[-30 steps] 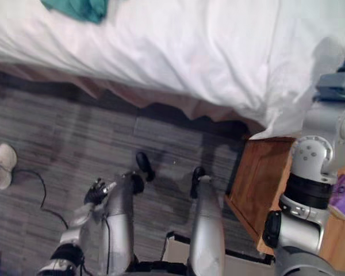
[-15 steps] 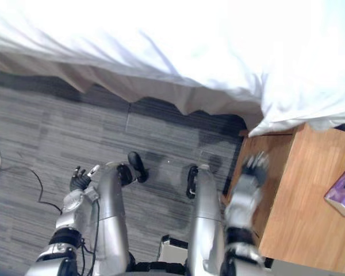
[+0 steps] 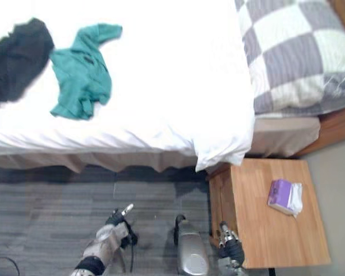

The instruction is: Tidy the bed and pick cloth on bed and put in laundry

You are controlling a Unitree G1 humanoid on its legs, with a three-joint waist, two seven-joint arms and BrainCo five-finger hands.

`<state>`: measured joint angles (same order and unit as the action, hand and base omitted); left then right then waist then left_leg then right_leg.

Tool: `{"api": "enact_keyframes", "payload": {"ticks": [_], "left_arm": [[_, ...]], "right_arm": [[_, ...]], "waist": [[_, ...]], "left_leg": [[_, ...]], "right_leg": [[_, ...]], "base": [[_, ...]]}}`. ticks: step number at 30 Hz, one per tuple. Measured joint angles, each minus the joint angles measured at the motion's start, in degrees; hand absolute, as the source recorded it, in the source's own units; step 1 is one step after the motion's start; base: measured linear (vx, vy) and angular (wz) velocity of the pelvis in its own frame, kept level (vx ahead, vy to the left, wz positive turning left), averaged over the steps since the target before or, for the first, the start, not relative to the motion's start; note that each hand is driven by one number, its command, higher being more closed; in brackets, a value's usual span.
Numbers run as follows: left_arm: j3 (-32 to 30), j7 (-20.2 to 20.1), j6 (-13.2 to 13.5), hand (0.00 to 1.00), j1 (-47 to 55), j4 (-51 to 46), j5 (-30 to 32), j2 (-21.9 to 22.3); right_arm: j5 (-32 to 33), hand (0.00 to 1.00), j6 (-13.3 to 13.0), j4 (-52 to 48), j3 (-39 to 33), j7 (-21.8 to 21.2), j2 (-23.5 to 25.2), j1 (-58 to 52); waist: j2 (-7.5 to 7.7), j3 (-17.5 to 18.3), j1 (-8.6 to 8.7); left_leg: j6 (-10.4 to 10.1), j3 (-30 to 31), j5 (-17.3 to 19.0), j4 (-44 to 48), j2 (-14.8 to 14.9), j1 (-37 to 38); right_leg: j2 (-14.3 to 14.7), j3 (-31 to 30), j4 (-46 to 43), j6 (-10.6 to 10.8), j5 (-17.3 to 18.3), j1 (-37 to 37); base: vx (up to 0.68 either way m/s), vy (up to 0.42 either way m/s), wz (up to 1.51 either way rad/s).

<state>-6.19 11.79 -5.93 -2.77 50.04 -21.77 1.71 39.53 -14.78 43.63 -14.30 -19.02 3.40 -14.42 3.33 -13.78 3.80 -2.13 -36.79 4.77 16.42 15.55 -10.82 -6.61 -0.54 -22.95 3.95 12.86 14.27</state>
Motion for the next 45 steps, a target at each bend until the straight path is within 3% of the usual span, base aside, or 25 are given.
{"api": "enact_keyframes", "payload": {"ticks": [3,7,9,11,12,14,16,18,19,20,21,22,23,24,25,27,29,30,32,35,37,40,42,43,45], "left_arm": [[0.0,-1.0,0.4,0.00,2.3,1.0,0.2,-0.6],[0.0,-2.8,3.1,0.00,4.8,2.5,1.2,-2.8],[2.0,-4.9,5.3,0.00,6.5,3.2,2.7,-4.5],[3.0,-6.7,5.8,0.00,6.7,3.7,3.2,-4.9],[3.8,-7.9,6.3,0.00,6.8,3.7,3.2,-5.2],[3.9,-9.4,7.0,0.00,7.2,3.8,3.5,-5.2],[4.0,-10.8,8.3,0.00,7.6,5.2,5.0,-5.2],[4.0,-11.6,9.2,0.00,7.6,5.4,5.3,-5.2],[4.1,-11.8,9.1,0.00,7.3,6.1,5.5,-5.1],[4.3,-11.8,8.8,0.00,6.1,6.3,5.6,-7.1],[4.5,-11.7,8.6,0.00,6.0,6.3,5.9,-7.3],[4.3,-11.4,8.5,0.00,6.2,6.6,7.7,-8.2],[4.1,-11.2,8.5,0.00,6.7,7.2,8.8,-8.4],[3.9,-11.3,8.7,0.00,6.8,6.8,9.2,-8.7],[4.0,-11.4,8.8,0.00,6.8,6.8,9.5,-8.9],[5.7,-11.6,8.1,0.00,6.7,6.7,10.2,-9.0],[6.3,-11.8,5.9,0.00,5.6,6.7,11.5,-8.8],[6.5,-11.7,4.7,0.00,5.0,6.9,12.3,-8.9],[8.2,-11.4,3.2,0.00,4.8,7.0,13.7,-8.1],[8.2,-10.8,2.7,0.00,5.1,6.9,14.4,-7.9],[7.6,-9.8,3.1,0.00,5.0,5.1,14.3,-7.7],[6.2,-10.2,6.4,0.00,6.3,1.9,15.0,-7.3],[6.8,-11.5,7.2,0.00,6.5,2.0,16.2,-7.3],[6.7,-12.3,7.6,0.00,6.3,2.1,16.5,-7.4],[6.7,-13.9,7.4,0.00,6.4,2.9,16.9,-8.0]], "right_arm": [[-5.1,0.00,-0.5,2.9,1.3,0.3,-0.3,0.2],[-10.5,0.00,-0.5,6.2,1.7,2.2,-2.0,1.7],[-13.3,0.00,0.6,8.6,1.9,3.7,-4.3,3.1],[-16.4,0.00,1.3,10.1,1.8,3.7,-5.9,3.2],[-18.8,0.00,1.8,11.5,1.7,3.6,-6.4,3.1],[-19.9,0.00,1.8,13.0,1.4,3.6,-7.6,3.2],[-20.2,0.00,0.9,14.5,1.3,3.4,-9.4,3.5],[-20.8,0.00,0.6,15.3,1.3,3.4,-10.1,4.0],[-20.8,0.00,0.5,15.3,1.2,3.4,-10.5,4.0],[-20.8,0.00,0.4,16.1,0.9,3.4,-8.9,5.0],[-21.2,0.00,0.0,16.3,0.9,3.4,-8.2,5.0],[-21.3,0.00,-0.7,17.2,-0.2,4.1,-7.1,5.2],[-21.5,0.00,-0.9,17.6,-0.1,3.8,-7.4,5.5],[-22.6,0.00,-1.1,17.6,0.4,3.4,-7.5,5.0],[-23.6,0.00,-1.3,17.6,0.5,3.3,-7.6,4.8],[-24.6,0.00,-2.1,17.0,1.8,2.1,-7.5,4.5],[-24.2,0.00,-2.6,15.5,2.0,1.2,-7.5,4.3],[-23.7,0.00,-2.7,15.1,2.3,1.0,-7.5,4.4],[-22.7,0.00,-3.0,14.9,2.6,0.1,-8.2,4.6],[-21.6,0.00,-2.5,14.3,4.1,-0.6,-8.0,6.2],[-22.3,0.00,-0.9,13.4,5.6,-0.4,-8.2,7.9],[-25.2,0.00,0.7,11.2,7.1,3.4,-10.0,8.2],[-25.8,0.00,1.3,11.3,7.5,3.9,-10.6,9.1],[-26.2,0.00,1.9,11.3,6.9,3.7,-10.1,9.8],[-27.6,0.00,2.4,11.5,5.8,3.2,-10.2,10.1]], "waist": [[-1.13,2.1,-0.13],[-2.35,2.9,-0.26],[-3.45,3.5,0.07],[-3.81,3.6,0.32],[-2.86,3.2,0.91],[-3.37,3.5,1.16],[-4.81,3.8,1.59],[-5.59,3.4,1.54],[-6.22,3.0,1.65],[-3.75,2.0,1.53],[-3.67,1.8,1.49],[-3.39,2.1,0.91],[-3.66,2.0,0.13],[-3.02,2.1,-0.94],[-2.80,2.2,-1.25],[-3.32,2.1,0.18],[-3.29,2.3,1.52],[-3.54,2.2,1.86],[-4.35,2.0,1.25],[-3.92,2.0,0.78],[-4.41,1.0,-0.10],[-5.49,-0.1,-0.38],[-5.58,0.3,-0.07],[-4.37,-0.4,0.50],[-4.96,-0.2,1.28]], "left_leg": [[-0.2,-0.3,-0.5,-2.5,-1.9,4.6],[-1.1,0.4,1.2,2.9,-1.0,6.9],[-1.0,2.4,1.2,3.3,-1.2,7.5],[-1.1,5.5,0.7,1.4,-3.0,7.7],[-1.2,8.3,0.9,2.3,-3.9,6.6],[-1.5,11.5,2.3,3.9,-2.4,5.5],[-2.1,17.2,2.3,3.7,1.3,4.1],[-3.2,19.1,2.4,3.5,2.8,4.0],[-7.5,19.3,3.8,2.8,2.4,4.6],[-7.1,18.6,5.8,6.2,0.6,4.0],[-6.7,18.8,7.7,7.7,0.4,3.0],[-5.6,17.7,8.9,9.1,0.4,1.9],[-4.5,15.5,8.7,7.8,0.4,2.4],[-2.8,13.3,7.3,4.1,-1.1,4.3],[-2.2,12.4,6.4,1.9,-2.2,5.4],[-0.1,12.8,2.7,-6.0,-6.0,8.3],[1.0,14.8,0.9,-9.1,-8.7,8.5],[1.2,15.9,0.3,-10.0,-9.8,8.6],[1.1,16.8,-0.6,-12.0,-10.9,10.6],[0.6,16.8,0.2,-10.4,-10.4,11.3],[-0.6,16.9,6.1,5.6,-6.8,5.4],[-1.3,18.5,7.1,25.8,-2.6,-2.2],[-1.3,17.7,7.1,25.4,-4.1,-2.2],[-1.9,16.7,7.7,24.8,-5.1,-2.4],[-2.0,17.7,9.4,20.6,-2.7,-1.2]], "right_leg": [[-1.0,0.4,3.4,0.4,-0.4,-5.3],[-1.5,0.5,4.1,0.4,-0.4,-9.7],[-2.2,0.5,4.1,0.8,-0.1,-10.4],[-3.5,0.7,3.9,1.3,1.0,-10.3],[-5.1,1.0,4.1,1.3,1.1,-10.4],[-6.5,0.7,4.3,1.8,0.9,-10.3],[-7.8,-1.2,4.4,5.0,0.3,-8.8],[-8.6,-2.3,4.5,7.2,0.0,-7.9],[-9.3,-2.6,5.0,8.9,-0.7,-7.8],[-12.3,-2.9,6.2,9.7,-2.9,-9.1],[-12.7,-1.9,7.3,9.3,-5.3,-9.0],[-13.3,2.4,9.6,5.9,-11.1,-8.3],[-13.7,7.3,11.4,2.5,-14.7,-7.9],[-14.4,14.2,9.5,0.6,-15.9,-6.9],[-14.0,15.8,8.5,1.2,-15.5,-6.7],[-8.1,16.0,8.1,4.2,-9.5,-8.7],[-3.8,15.3,11.3,3.4,-5.1,-11.2],[-3.2,15.0,13.2,1.3,-4.0,-12.7],[-3.5,15.8,13.5,0.8,-4.4,-14.5],[-3.4,16.5,13.3,0.2,-3.6,-15.7],[-3.6,15.3,9.3,0.1,0.0,-14.7],[-5.2,13.7,0.2,0.7,3.8,-12.5],[-7.4,12.3,-1.2,1.0,3.8,-11.0],[-9.7,11.7,-1.2,1.5,3.3,-10.0],[-10.8,11.6,-1.0,1.7,3.1,-10.4]], "base": [[0.20,0.009,0.05],[0.11,-0.005,-0.08],[0.01,-0.011,-0.11],[-0.05,-0.007,0.16],[-0.10,-0.028,0.25],[-0.07,0.015,0.12],[0.00,0.236,-0.10],[0.05,0.391,-0.22],[0.08,0.494,-0.13],[0.07,0.477,-0.04],[0.04,0.461,-0.17],[0.03,0.425,-0.39],[0.08,0.495,-0.65],[0.11,0.381,-0.58],[0.14,0.335,-0.42],[0.10,0.255,0.15],[0.04,0.126,0.64],[0.03,0.087,0.73],[0.04,0.050,0.35],[-0.01,-0.029,0.05],[-0.05,0.021,-0.14],[0.01,0.105,-0.21],[0.11,0.167,-0.30],[0.11,0.177,-0.17],[0.08,0.171,0.05]]}}
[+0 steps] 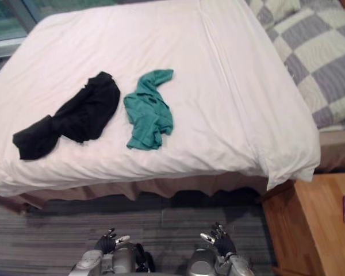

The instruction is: Tidy the bed and pick cloth on bed and put in laundry

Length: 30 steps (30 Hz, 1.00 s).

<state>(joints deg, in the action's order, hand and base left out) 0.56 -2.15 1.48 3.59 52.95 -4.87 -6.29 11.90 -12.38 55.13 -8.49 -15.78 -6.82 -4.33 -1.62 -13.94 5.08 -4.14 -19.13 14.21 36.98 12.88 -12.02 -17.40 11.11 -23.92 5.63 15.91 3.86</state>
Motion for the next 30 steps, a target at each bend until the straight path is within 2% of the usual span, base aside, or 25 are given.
{"api": "enact_keyframes", "payload": {"ticks": [1,3,5,6,7,8,9,10,11,12,13,14,15,16,17,18,20,21,23,25,26,27,28,29,30], "left_arm": [[0.1,-1.4,-0.3,0.00,0.2,0.3,0.0,-0.5],[1.5,-4.7,-0.8,0.00,0.2,0.1,1.3,-1.4],[3.2,-8.1,0.6,0.00,-0.4,0.1,2.7,-2.0],[4.3,-8.6,0.7,0.00,-0.7,0.1,3.5,-1.9],[6.4,-8.8,1.3,0.00,-2.2,0.2,4.4,-2.7],[7.2,-8.7,1.1,0.00,-3.0,0.3,4.5,-3.0],[7.7,-8.6,0.5,0.00,-3.3,0.3,4.2,-3.4],[7.7,-8.5,-0.6,0.00,-3.6,0.6,3.4,-3.7],[7.7,-8.6,-1.1,0.00,-3.6,0.6,3.2,-3.5],[6.8,-8.1,-2.2,0.00,-3.6,0.6,3.1,-3.9],[6.6,-7.1,-3.3,0.00,-3.7,1.2,2.9,-4.1],[6.7,-6.6,-3.8,0.00,-3.7,1.8,2.1,-4.3],[6.7,-6.2,-5.1,0.00,-3.8,2.8,0.8,-4.2],[6.6,-5.9,-6.5,0.00,-3.9,3.2,-0.5,-3.7],[6.5,-5.5,-7.3,0.00,-4.2,3.4,-1.3,-3.5],[5.9,-3.9,-8.9,0.00,-4.8,3.7,-3.5,-2.7],[4.1,-0.3,-9.8,0.00,-5.2,4.8,-7.4,-1.7],[2.1,2.8,-10.1,0.00,-4.7,5.3,-12.2,-0.8],[-3.0,7.0,-9.8,0.00,-2.3,5.8,-21.4,0.2],[-14.4,11.8,-9.2,0.00,1.4,5.9,-31.8,1.1],[-17.8,12.6,-9.1,0.00,2.2,5.9,-33.1,1.1],[-24.6,14.3,-8.5,0.00,3.4,5.9,-35.5,0.8],[-32.1,16.5,-6.5,0.00,4.3,5.1,-38.5,0.6],[-36.6,17.7,-4.6,0.00,4.6,4.5,-41.2,0.5],[-46.3,19.6,-0.4,0.00,4.8,2.2,-47.6,0.2]], "right_arm": [[-1.6,0.00,0.3,0.6,-0.5,-0.6,-0.6,-0.1],[-4.5,0.00,0.0,1.7,-1.3,-1.7,-1.5,0.0],[-7.6,0.00,-0.7,3.4,-1.5,-2.1,-2.1,0.2],[-7.8,0.00,-1.0,3.4,-1.5,-2.1,-2.5,0.3],[-8.2,0.00,-1.3,3.6,-1.6,-2.0,-2.2,0.1],[-9.3,0.00,-1.9,3.8,-1.8,-2.0,-1.6,0.1],[-10.7,0.00,-2.5,3.8,-1.8,-1.5,-1.5,0.1],[-12.7,0.00,-3.1,3.8,-1.1,-0.7,-1.2,0.5],[-13.4,0.00,-3.5,3.9,-0.3,-0.3,-1.2,1.0],[-14.4,0.00,-4.5,3.9,1.6,0.0,-1.2,1.8],[-14.5,0.00,-5.5,3.9,3.4,0.1,-1.0,1.8],[-14.5,0.00,-6.0,3.7,4.0,0.1,-0.8,1.8],[-14.3,0.00,-6.9,2.4,4.9,0.1,-0.3,1.6],[-13.1,0.00,-7.1,0.6,6.3,0.1,0.3,1.2],[-11.9,0.00,-6.9,0.0,6.9,0.1,0.5,1.0],[-8.4,0.00,-5.9,-0.3,6.9,0.4,1.3,0.8],[-3.0,0.00,-4.2,0.0,6.1,1.8,1.6,0.7],[1.9,0.00,-2.9,1.3,3.1,3.6,2.1,0.9],[6.7,0.00,-1.6,4.3,-2.7,6.3,3.4,0.8],[10.7,0.00,-1.0,6.2,-12.8,10.0,4.1,-0.3],[11.8,0.00,-1.0,6.2,-16.0,10.8,4.0,-0.7],[13.9,0.00,-1.0,6.1,-22.4,12.6,3.5,-1.4],[15.6,0.00,-1.1,4.7,-28.4,14.4,2.5,-2.8],[16.2,0.00,-1.2,3.7,-31.7,15.1,1.7,-3.7],[17.6,0.00,-1.9,0.6,-37.7,16.4,0.1,-5.3]], "waist": [[-0.02,0.0,0.86],[0.16,-0.1,0.86],[-0.35,0.0,0.40],[-1.33,-0.2,0.47],[-0.80,-0.6,0.30],[-0.69,-0.3,0.09],[0.22,-0.2,-0.20],[-0.30,0.8,-1.86],[-0.13,1.0,-2.49],[0.81,1.1,-2.71],[1.12,1.1,-2.75],[1.06,1.0,-2.55],[0.73,1.1,-1.97],[0.67,1.1,-1.17],[0.65,1.0,-1.03],[0.36,0.9,-1.19],[0.25,0.8,-1.10],[-0.19,0.6,-1.44],[-0.22,0.6,-1.67],[0.29,1.3,-2.29],[0.41,1.6,-2.56],[0.83,2.1,-2.99],[1.02,2.3,-3.15],[0.80,2.3,-3.15],[-0.92,2.3,-3.02]], "left_leg": [[-0.7,2.5,-0.3,-5.8,1.9,1.5],[-1.6,7.9,-2.3,-15.2,3.5,2.2],[-0.3,12.7,-6.8,-20.1,4.5,1.7],[-0.6,12.8,-6.6,-18.5,4.9,1.4],[-8.2,13.4,-5.0,-10.3,3.3,-1.0],[-7.9,13.2,-1.5,-5.5,2.2,-2.3],[-6.7,12.0,0.6,-3.3,1.6,-3.0],[-4.9,9.1,1.5,-4.1,1.2,-2.4],[-3.8,7.6,1.2,-5.3,1.2,-1.7],[-2.6,5.2,-0.2,-8.5,0.8,0.2],[-1.8,4.1,-1.6,-12.9,0.3,2.8],[-1.5,3.9,-2.4,-15.3,-0.1,4.1],[-0.9,3.8,-4.3,-20.2,-1.2,6.4],[-0.2,4.0,-6.1,-24.2,-2.7,8.0],[0.2,4.2,-6.8,-25.5,-3.6,8.5],[0.9,5.0,-7.4,-26.8,-5.0,8.9],[1.1,7.1,-7.5,-26.9,-6.6,9.0],[1.1,7.3,-7.8,-27.0,-6.9,9.6],[0.5,7.4,-8.2,-28.6,-6.7,12.2],[-0.3,7.1,-8.7,-31.2,-6.1,15.4],[-0.5,7.0,-8.9,-31.7,-5.9,15.8],[-0.5,6.8,-9.6,-32.6,-5.8,16.6],[-0.5,6.1,-10.4,-33.1,-5.3,17.5],[-0.2,5.5,-10.6,-33.1,-4.7,18.2],[0.0,4.8,-10.8,-32.8,-2.7,19.1]], "right_leg": [[-1.6,0.0,0.0,0.2,-0.1,-0.9],[-4.3,-0.2,1.2,2.3,-1.0,-2.5],[-7.7,0.1,4.4,8.2,-2.1,-5.4],[-8.0,0.4,5.4,8.3,-2.1,-6.6],[-10.5,0.4,8.1,8.5,-3.9,-10.0],[-11.8,0.3,9.8,8.2,-8.2,-11.1],[-12.9,0.2,10.3,6.3,-13.9,-10.2],[-14.0,2.8,10.7,-2.0,-20.6,-7.6],[-14.6,5.7,9.1,-7.2,-22.1,-5.6],[-13.2,9.1,2.1,-7.8,-18.3,-1.2],[-8.0,10.3,-1.6,-3.4,-13.0,-0.1],[-4.7,10.2,-2.2,-2.5,-10.3,-0.1],[1.8,9.4,-1.9,-1.1,-6.2,-0.4],[6.4,8.1,-0.7,-0.9,-3.6,-0.4],[7.8,7.4,0.4,-1.2,-2.5,-0.4],[9.4,6.6,3.6,-2.6,-1.2,-0.6],[9.9,6.8,8.4,-2.5,-1.5,-3.1],[9.8,7.1,9.1,-2.3,-1.7,-4.5],[10.2,7.1,9.3,-2.3,-1.7,-6.9],[11.0,7.1,9.5,-2.3,-1.8,-8.9],[11.2,7.1,9.5,-2.3,-1.8,-8.9],[11.3,7.1,8.8,-2.3,-1.8,-9.0],[11.2,7.0,5.8,-2.3,-2.0,-8.6],[11.2,6.9,2.9,-1.9,-2.5,-7.7],[11.4,6.4,-3.1,-2.2,-1.1,-4.7]], "base": [[0.10,0.196,0.27],[0.15,0.329,0.34],[0.24,0.521,0.24],[0.26,0.623,0.19],[0.25,0.675,0.12],[0.23,0.703,-0.02],[0.22,0.674,-0.42],[0.19,0.512,-0.62],[0.28,0.504,-0.83],[0.29,0.389,-0.70],[0.28,0.348,-0.52],[0.28,0.357,-0.16],[0.25,0.279,0.21],[0.24,0.248,0.34],[0.17,0.119,0.48],[0.15,0.045,0.52],[0.14,-0.007,0.53],[0.15,-0.057,0.36],[0.15,-0.082,0.21],[0.13,-0.099,0.02],[0.11,-0.092,-0.05],[0.11,-0.086,0.02],[0.10,-0.087,0.07],[0.09,-0.109,0.10],[0.06,-0.088,0.05]]}}
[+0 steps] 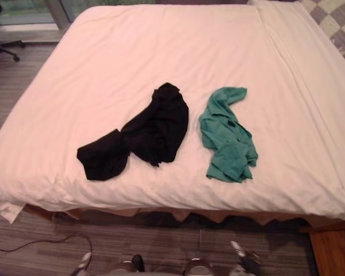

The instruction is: Tidy the bed and pick cloth on bed and put in laundry

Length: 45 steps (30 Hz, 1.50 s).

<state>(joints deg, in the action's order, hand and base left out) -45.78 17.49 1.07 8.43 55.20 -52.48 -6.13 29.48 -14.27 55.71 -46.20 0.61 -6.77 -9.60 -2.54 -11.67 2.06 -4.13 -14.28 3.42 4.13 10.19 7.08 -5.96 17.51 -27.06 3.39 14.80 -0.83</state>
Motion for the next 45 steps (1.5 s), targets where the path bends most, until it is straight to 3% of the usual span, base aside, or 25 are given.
{"api": "enact_keyframes", "payload": {"ticks": [1,2,3,4,6,8,11,13,14,15,16,17,19,21,24,27,31,33,35,41,45], "left_arm": [[-4.7,0.7,2.0,0.00,0.4,-1.1,-3.0,-0.9],[-17.2,1.8,6.5,0.00,1.0,-4.6,-9.5,-6.4],[-18.8,1.6,7.1,0.00,0.7,-5.1,-10.3,-7.3],[-23.0,0.8,8.7,0.00,-0.3,-7.4,-12.2,-10.4],[-27.4,-0.9,11.4,0.00,-0.3,-9.1,-13.7,-15.4],[-30.6,-1.8,15.4,0.00,-1.1,-10.7,-14.4,-24.4],[-30.5,-4.7,18.0,0.00,-3.0,-11.7,-15.2,-33.4],[-25.1,-9.9,20.8,0.00,-4.5,-14.5,-16.8,-40.9],[-23.1,-11.1,21.0,0.00,-5.0,-16.2,-16.6,-41.5],[-19.1,-14.4,23.7,0.00,-5.6,-20.4,-15.2,-41.5],[-15.8,-15.4,24.4,0.00,-7.7,-25.9,-10.9,-41.3],[-14.2,-15.0,24.0,0.00,-9.0,-28.0,-7.8,-41.3],[-5.4,-12.9,21.5,0.00,-14.1,-30.6,3.3,-41.2],[-0.1,-11.6,18.9,0.00,-15.4,-31.2,11.0,-38.7],[6.5,-10.8,15.7,0.00,-15.4,-32.7,22.9,-31.6],[13.4,-11.5,13.1,0.00,-15.7,-32.7,31.2,-29.5],[19.8,-15.7,11.6,0.00,-17.5,-33.2,35.8,-28.0],[23.1,-17.3,9.9,0.00,-18.7,-33.2,38.1,-28.0],[25.8,-17.5,9.0,0.00,-19.7,-32.6,39.6,-28.0],[29.8,-16.9,7.5,0.00,-21.6,-28.5,45.1,-28.1],[33.3,-15.5,5.0,0.00,-23.3,-25.6,48.4,-28.1]], "right_arm": [[0.3,0.00,-0.8,-1.2,-2.8,0.8,-1.0,-1.1],[0.7,0.00,-3.9,-3.7,-10.8,4.1,-4.4,-2.7],[0.7,0.00,-4.7,-3.9,-12.5,4.6,-5.2,-2.9],[0.8,0.00,-7.6,-5.0,-18.5,6.4,-8.6,-3.8],[1.5,0.00,-10.5,-6.0,-24.5,6.5,-15.2,-3.8],[2.4,0.00,-11.8,-10.9,-28.2,5.5,-23.6,-2.9],[2.2,0.00,-11.6,-14.1,-26.2,4.2,-29.5,-0.9],[1.7,0.00,-10.7,-19.5,-19.9,2.1,-34.5,2.6],[1.5,0.00,-10.3,-21.7,-17.7,1.4,-35.4,3.4],[-0.6,0.00,-8.4,-26.1,-14.0,0.4,-36.3,5.2],[-2.2,0.00,-6.2,-30.0,-10.1,-0.4,-36.7,6.9],[-2.8,0.00,-5.3,-31.4,-8.1,-0.7,-36.7,7.9],[-2.9,0.00,-2.4,-34.4,2.4,-3.1,-36.8,12.5],[-4.8,0.00,-1.8,-36.6,9.3,-4.7,-34.6,15.0],[-10.1,0.00,-1.8,-41.6,15.7,-6.3,-26.7,15.2],[-13.6,0.00,-1.8,-45.2,20.2,-7.2,-22.6,13.5],[-15.1,0.00,-1.6,-51.9,24.6,-6.7,-20.3,10.3],[-16.3,0.00,-0.3,-53.8,27.5,-6.4,-18.7,9.0],[-16.8,0.00,1.2,-54.1,29.7,-6.2,-17.7,8.4],[-17.5,0.00,2.2,-57.3,31.3,-6.1,-15.9,6.8],[-17.9,0.00,2.7,-58.6,32.8,-6.3,-15.7,5.1]], "waist": [[0.22,1.3,0.03],[2.78,4.4,-0.86],[2.63,4.6,-0.66],[2.45,5.7,-0.46],[1.66,7.0,0.03],[0.76,7.4,0.34],[0.86,7.5,0.46],[1.41,8.2,0.47],[1.27,8.3,0.50],[0.72,8.6,0.68],[1.05,8.4,0.79],[1.07,8.2,0.80],[0.97,7.9,0.73],[0.60,7.8,0.73],[0.56,7.8,0.90],[0.84,7.2,2.56],[1.09,7.1,3.78],[0.74,6.9,4.08],[0.43,6.2,4.69],[-0.33,5.3,4.68],[-0.43,4.7,4.74]], "left_leg": [[0.0,-0.4,0.0,0.0,0.4,0.0],[-1.5,-2.4,1.1,0.0,-0.8,0.4],[-1.7,-2.4,1.2,-0.1,-0.4,0.9],[-2.1,-2.7,1.2,-1.2,0.5,1.9],[-2.6,-2.7,0.8,-2.0,0.7,2.1],[-2.6,-2.5,0.8,-2.2,0.6,2.0],[-2.6,-2.4,0.8,-2.0,0.4,2.9],[-2.6,-2.4,0.8,-2.2,0.0,2.8],[-2.6,-2.4,0.8,-2.2,-0.1,2.7],[-2.6,-2.4,0.8,-2.3,-0.3,2.6],[-2.6,-2.2,0.8,-2.3,-0.3,2.0],[-2.6,-2.2,0.8,-2.4,-0.3,1.8],[-2.6,-2.6,0.8,-3.5,-0.4,1.9],[-2.6,-4.0,0.8,-4.0,-0.4,1.9],[-2.6,-7.4,0.8,-4.0,-0.5,2.0],[-2.3,-9.2,0.6,-3.2,-0.8,2.5],[-2.3,-10.4,0.7,-0.4,-0.8,4.9],[-2.3,-10.5,0.7,0.1,-0.5,5.8],[-2.3,-10.6,0.7,-0.1,-0.4,5.9],[-2.3,-12.3,0.7,-1.2,-0.5,5.0],[-2.4,-13.8,0.7,-2.4,-0.4,3.6]], "right_leg": [[-0.1,-0.1,3.7,0.1,1.8,0.1],[-1.5,-1.8,15.6,0.9,-3.2,-1.7],[-1.1,-1.6,16.2,0.8,-3.2,-2.3],[0.0,-0.7,17.2,0.7,-3.2,-3.5],[0.7,-0.7,18.0,0.4,-3.0,-4.0],[0.9,-0.9,19.1,0.1,-3.2,-4.3],[1.1,-1.0,19.4,-0.1,-3.3,-5.4],[1.0,-1.1,20.9,0.1,-4.0,-5.9],[1.0,-1.1,21.3,0.1,-4.4,-5.8],[1.0,-1.1,22.1,0.1,-5.2,-5.7],[1.0,-1.1,22.9,0.2,-5.9,-5.6],[1.1,-1.1,23.3,0.2,-6.2,-5.5],[1.5,-1.8,24.6,0.4,-7.3,-5.1],[1.7,-3.4,25.3,0.4,-8.5,-4.1],[2.0,-7.7,26.5,0.5,-10.3,-2.6],[1.9,-10.7,26.6,0.4,-11.2,-1.8],[1.3,-14.0,26.2,0.4,-11.2,-3.9],[1.6,-15.3,25.9,0.3,-11.2,-4.1],[1.8,-15.5,25.6,0.2,-11.2,-4.0],[2.2,-18.0,24.7,0.1,-11.1,-1.5],[2.9,-19.4,24.2,-0.2,-11.7,1.3]], "base": [[0.13,-0.163,-0.13],[0.10,-0.106,-0.09],[0.15,-0.178,0.04],[0.10,-0.140,0.21],[0.08,-0.134,0.06],[0.03,-0.062,-0.04],[0.00,-0.024,0.00],[0.00,0.000,0.00],[-0.03,0.024,-0.03],[-0.04,0.040,0.02],[-0.05,0.045,0.07],[-0.09,0.053,0.09],[-0.11,0.058,-0.04],[-0.07,0.058,-0.37],[-0.03,0.037,-0.71],[0.01,0.001,-0.58],[0.02,-0.008,-0.48],[0.00,-0.040,-0.28],[-0.04,-0.022,-0.03],[-0.07,0.008,-0.08],[-0.09,0.010,-0.10]]}}
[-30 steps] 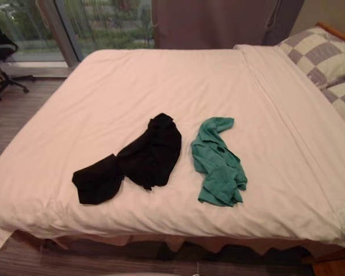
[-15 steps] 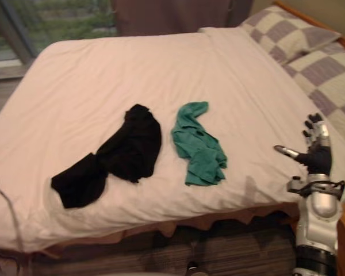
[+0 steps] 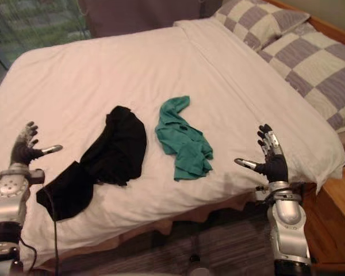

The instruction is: Tidy the bed and pick cloth on bed and put in laundry

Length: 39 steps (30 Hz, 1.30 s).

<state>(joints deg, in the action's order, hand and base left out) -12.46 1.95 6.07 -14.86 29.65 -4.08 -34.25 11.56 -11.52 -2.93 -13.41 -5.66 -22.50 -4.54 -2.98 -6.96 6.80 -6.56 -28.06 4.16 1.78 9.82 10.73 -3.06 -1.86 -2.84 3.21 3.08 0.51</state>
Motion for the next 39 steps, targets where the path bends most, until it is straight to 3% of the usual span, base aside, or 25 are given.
{"api": "enact_keyframes", "payload": {"ticks": [5,8,14,15,20,23,27,30,34,37,39], "left_arm": [[3.3,0.8,-2.5,0.00,-0.1,1.6,3.3,0.0],[6.5,1.5,-3.3,0.00,-2.7,4.2,6.1,0.2],[8.3,6.1,-5.4,0.00,-8.6,6.3,9.8,0.2],[8.3,7.4,-6.2,1.00,-9.6,6.6,10.5,0.2],[7.8,11.6,-10.2,1.00,-14.1,8.6,18.6,1.8],[7.6,10.2,-10.9,1.00,-14.4,10.1,21.0,1.5],[7.6,9.6,-6.5,1.00,-12.0,10.0,19.0,1.7],[7.6,9.6,-1.4,1.00,-8.1,8.1,17.2,2.3],[9.8,9.3,3.9,1.00,0.4,1.8,16.0,3.1],[10.2,7.2,4.6,1.00,6.4,-5.3,14.3,4.4],[9.0,2.2,4.6,1.00,10.0,-9.9,9.9,4.6]], "right_arm": [[0.0,0.00,-0.1,-3.0,0.8,-0.3,0.2,-0.9],[0.1,0.00,-0.1,-3.5,0.9,-0.3,1.8,0.8],[1.6,0.00,-1.1,-10.0,1.0,-0.2,1.7,3.5],[2.1,0.00,-1.4,-11.4,1.4,-0.2,1.7,4.2],[2.5,0.00,-1.9,-16.4,2.1,-0.8,1.7,5.7],[2.8,0.00,-1.9,-18.6,2.9,-1.6,1.6,6.9],[2.8,0.00,-2.0,-21.4,3.2,-3.1,1.0,7.1],[2.6,0.00,-1.6,-21.9,4.9,-3.9,1.0,7.0],[-2.4,0.00,0.5,-18.3,6.0,-2.4,0.2,7.1],[-5.3,0.00,2.6,-13.8,6.1,-0.1,-3.9,8.6],[-7.2,0.00,5.4,-10.0,5.7,2.4,-5.7,11.1]], "waist": [[-0.42,-1.1,0.68],[-0.69,-5.8,1.58],[-0.68,-11.3,2.25],[-0.49,-12.5,2.57],[-0.55,-16.2,3.14],[-0.65,-16.6,3.13],[-0.64,-16.6,2.77],[-0.61,-16.5,2.17],[-0.61,-16.3,1.76],[-0.72,-16.3,0.86],[-0.79,-16.2,-0.62]], "left_leg": [[0.0,-1.3,0.0,-0.8,-0.2,-1.7],[0.0,-2.2,0.0,-0.7,-0.4,-5.0],[0.0,-4.6,0.0,0.7,-0.9,-9.3],[0.1,-5.0,0.0,0.9,-0.8,-10.3],[0.4,-7.0,0.3,2.5,-0.2,-13.7],[0.4,-8.9,0.6,3.9,0.5,-14.2],[0.5,-9.1,1.4,5.3,0.8,-14.4],[0.7,-8.7,2.1,6.0,0.8,-14.5],[0.8,-4.4,2.2,6.5,0.5,-14.9],[1.3,-0.7,1.8,6.6,-0.1,-16.5],[1.7,1.9,1.6,7.4,-0.3,-18.3]], "right_leg": [[0.4,-1.8,-0.3,0.2,-0.9,3.0],[0.5,-3.0,-1.7,0.4,-2.3,7.5],[0.6,-6.0,-4.0,0.7,-3.8,13.8],[0.6,-6.7,-4.7,0.8,-3.9,15.3],[0.9,-8.1,-6.3,1.1,-4.5,19.5],[1.2,-8.4,-7.0,1.1,-4.5,20.3],[1.0,-8.3,-7.7,1.4,-4.3,20.3],[0.7,-8.1,-8.0,1.5,-4.1,20.0],[-0.4,-5.1,-8.0,1.6,-3.6,18.3],[-1.7,-2.3,-7.4,1.8,-3.2,17.6],[-2.1,-0.2,-6.9,1.8,-3.3,17.6]], "base": [[-0.10,0.005,-0.16],[-0.18,0.002,-0.12],[-0.13,0.002,-0.22],[-0.12,-0.013,-0.15],[-0.08,-0.018,-0.13],[-0.01,-0.008,-0.09],[0.00,0.006,0.00],[-0.01,0.029,0.05],[-0.01,0.011,0.37],[-0.02,0.017,0.57],[-0.01,0.004,0.52]]}}
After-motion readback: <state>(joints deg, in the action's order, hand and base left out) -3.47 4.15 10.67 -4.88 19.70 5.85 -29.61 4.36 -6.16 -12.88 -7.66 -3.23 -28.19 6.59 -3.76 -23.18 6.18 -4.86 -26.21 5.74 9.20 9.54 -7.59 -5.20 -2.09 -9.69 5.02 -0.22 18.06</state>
